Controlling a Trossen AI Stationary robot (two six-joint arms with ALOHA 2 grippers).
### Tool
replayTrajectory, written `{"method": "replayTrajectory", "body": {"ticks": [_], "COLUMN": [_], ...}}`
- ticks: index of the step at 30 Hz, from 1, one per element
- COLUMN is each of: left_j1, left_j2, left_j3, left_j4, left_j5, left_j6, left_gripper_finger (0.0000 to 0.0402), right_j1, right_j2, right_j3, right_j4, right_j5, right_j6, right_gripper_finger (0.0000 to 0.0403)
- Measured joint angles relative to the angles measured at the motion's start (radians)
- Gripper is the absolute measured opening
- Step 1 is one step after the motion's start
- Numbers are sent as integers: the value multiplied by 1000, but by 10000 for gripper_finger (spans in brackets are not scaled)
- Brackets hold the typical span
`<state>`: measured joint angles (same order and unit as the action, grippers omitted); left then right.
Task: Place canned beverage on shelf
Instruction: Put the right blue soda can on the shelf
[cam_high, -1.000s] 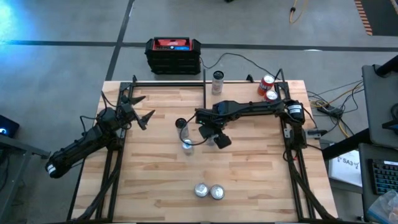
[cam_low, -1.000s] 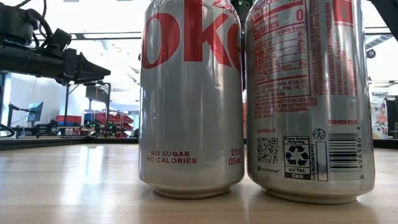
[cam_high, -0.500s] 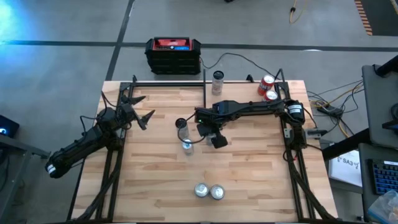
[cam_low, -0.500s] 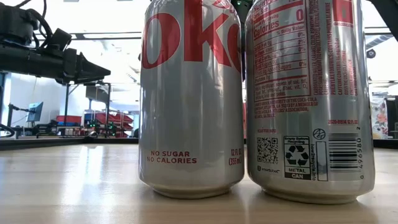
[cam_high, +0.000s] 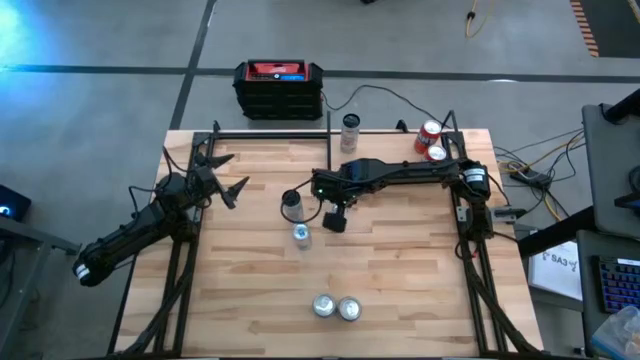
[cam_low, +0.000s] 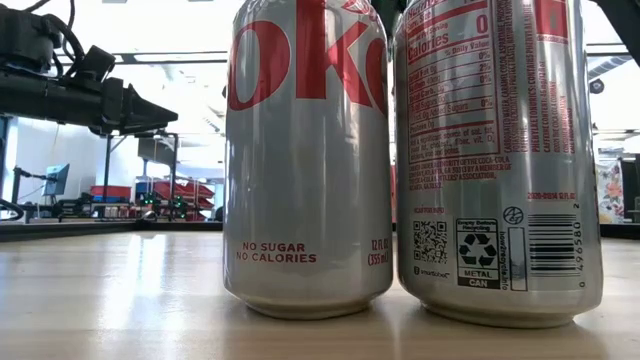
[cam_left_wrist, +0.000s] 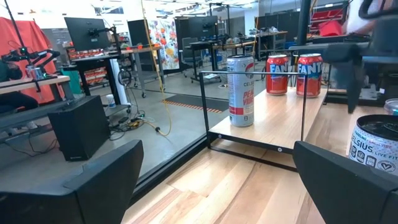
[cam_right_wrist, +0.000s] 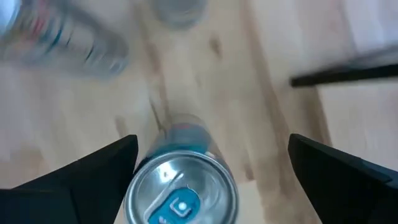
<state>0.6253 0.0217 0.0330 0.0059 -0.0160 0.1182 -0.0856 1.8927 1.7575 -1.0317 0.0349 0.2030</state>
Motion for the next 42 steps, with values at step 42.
{"method": "replayTrajectory", "body": {"ticks": [42], "left_j1": [0], "left_j2": [0], "left_j3": [0], "left_j4": [0], "left_j5": [0], "left_j6": [0], "left_gripper_finger": [398], "right_j1": [86], "right_j2": [99], "right_j3": [104], "right_j4": [-104], "right_j5": [-9], "right_j6": [2004], "right_gripper_finger": [400]}}
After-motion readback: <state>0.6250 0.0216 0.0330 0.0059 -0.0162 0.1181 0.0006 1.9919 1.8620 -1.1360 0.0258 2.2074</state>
